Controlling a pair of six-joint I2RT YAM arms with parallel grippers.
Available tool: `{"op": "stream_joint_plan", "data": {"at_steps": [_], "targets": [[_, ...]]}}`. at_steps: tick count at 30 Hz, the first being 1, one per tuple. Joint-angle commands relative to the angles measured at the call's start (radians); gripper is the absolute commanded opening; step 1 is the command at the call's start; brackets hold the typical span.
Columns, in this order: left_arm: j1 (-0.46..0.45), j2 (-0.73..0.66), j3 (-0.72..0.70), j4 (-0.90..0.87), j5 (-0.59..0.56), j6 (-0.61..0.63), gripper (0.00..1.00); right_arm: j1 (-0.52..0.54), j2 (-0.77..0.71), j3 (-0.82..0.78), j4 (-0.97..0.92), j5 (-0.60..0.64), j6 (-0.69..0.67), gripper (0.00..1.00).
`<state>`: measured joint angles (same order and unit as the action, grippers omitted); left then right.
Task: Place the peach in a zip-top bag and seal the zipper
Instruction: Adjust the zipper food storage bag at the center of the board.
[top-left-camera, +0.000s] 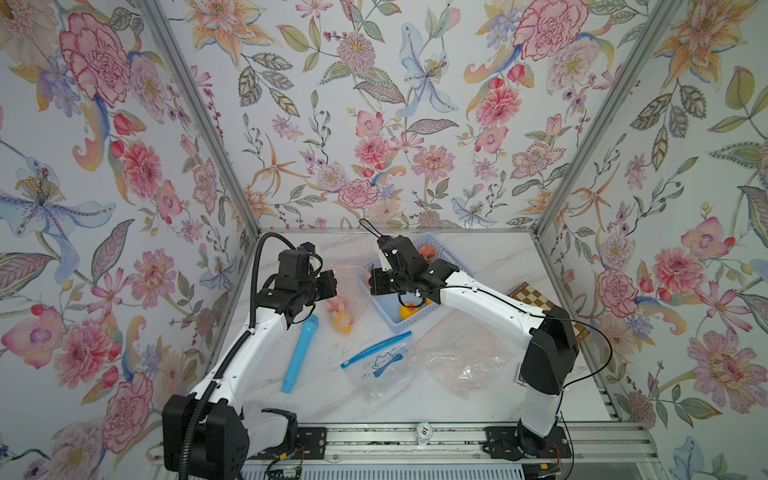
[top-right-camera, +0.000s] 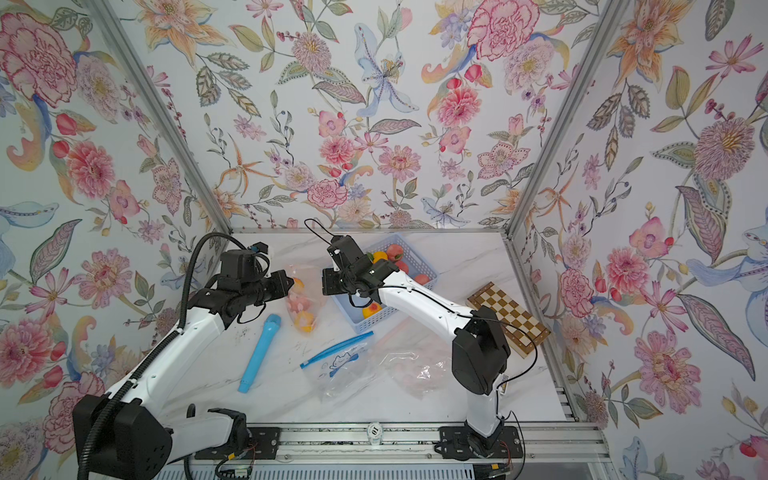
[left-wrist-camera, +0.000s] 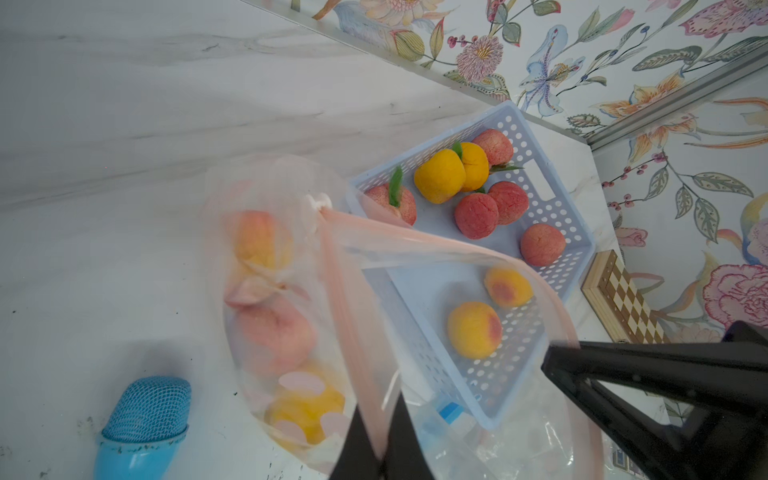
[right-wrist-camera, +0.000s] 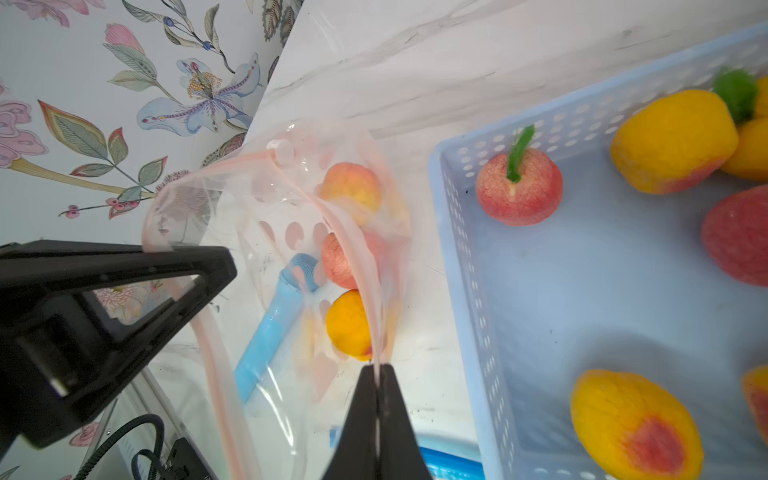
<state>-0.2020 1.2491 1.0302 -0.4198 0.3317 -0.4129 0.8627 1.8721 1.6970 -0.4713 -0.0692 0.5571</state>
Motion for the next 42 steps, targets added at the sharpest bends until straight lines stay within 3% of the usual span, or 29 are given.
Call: {"op": "stream_joint_plan", "data": {"at_steps": [1,12,17,31,42], "targets": [[0.008,-0.017,0.008,-0.032,-0.029,0.03,0.0,0.001,-0.002,0.02,-0.027,0.026,-0.024,0.03],[0.008,0.002,-0.036,0.074,0.06,-0.019,0.0,-0.022,-0.043,0.045,-0.027,0.048,-0.08,0.45],[0.008,0.009,-0.045,0.096,0.082,-0.031,0.0,-0.047,-0.075,0.056,-0.026,0.104,-0.1,0.57],[0.008,0.001,-0.058,0.12,0.095,-0.054,0.0,-0.185,0.058,-0.051,0.116,-0.013,0.019,0.72],[0.009,0.004,-0.072,0.135,0.112,-0.061,0.0,-0.219,0.266,0.053,0.178,-0.112,0.048,0.77]]}}
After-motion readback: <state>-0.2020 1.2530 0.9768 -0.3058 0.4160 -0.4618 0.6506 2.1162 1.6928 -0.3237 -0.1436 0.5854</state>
